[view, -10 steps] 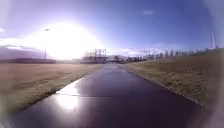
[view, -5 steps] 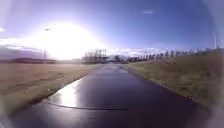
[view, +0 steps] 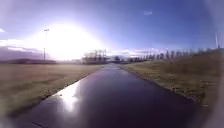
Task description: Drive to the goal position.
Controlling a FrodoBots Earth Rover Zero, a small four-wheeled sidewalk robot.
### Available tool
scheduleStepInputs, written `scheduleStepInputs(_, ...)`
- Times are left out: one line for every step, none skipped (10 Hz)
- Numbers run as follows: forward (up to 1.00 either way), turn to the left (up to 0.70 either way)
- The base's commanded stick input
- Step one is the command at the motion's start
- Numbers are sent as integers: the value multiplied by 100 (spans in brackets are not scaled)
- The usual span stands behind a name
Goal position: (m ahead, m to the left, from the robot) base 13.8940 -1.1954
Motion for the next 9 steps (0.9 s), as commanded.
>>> scheduleStepInputs(100, 0)
scheduleStepInputs(100, 0)
scheduleStepInputs(100, 0)
scheduleStepInputs(100, 0)
scheduleStepInputs(100, 0)
scheduleStepInputs(100, 0)
scheduleStepInputs(100, 0)
scheduleStepInputs(100, 0)
scheduleStepInputs(100, 0)
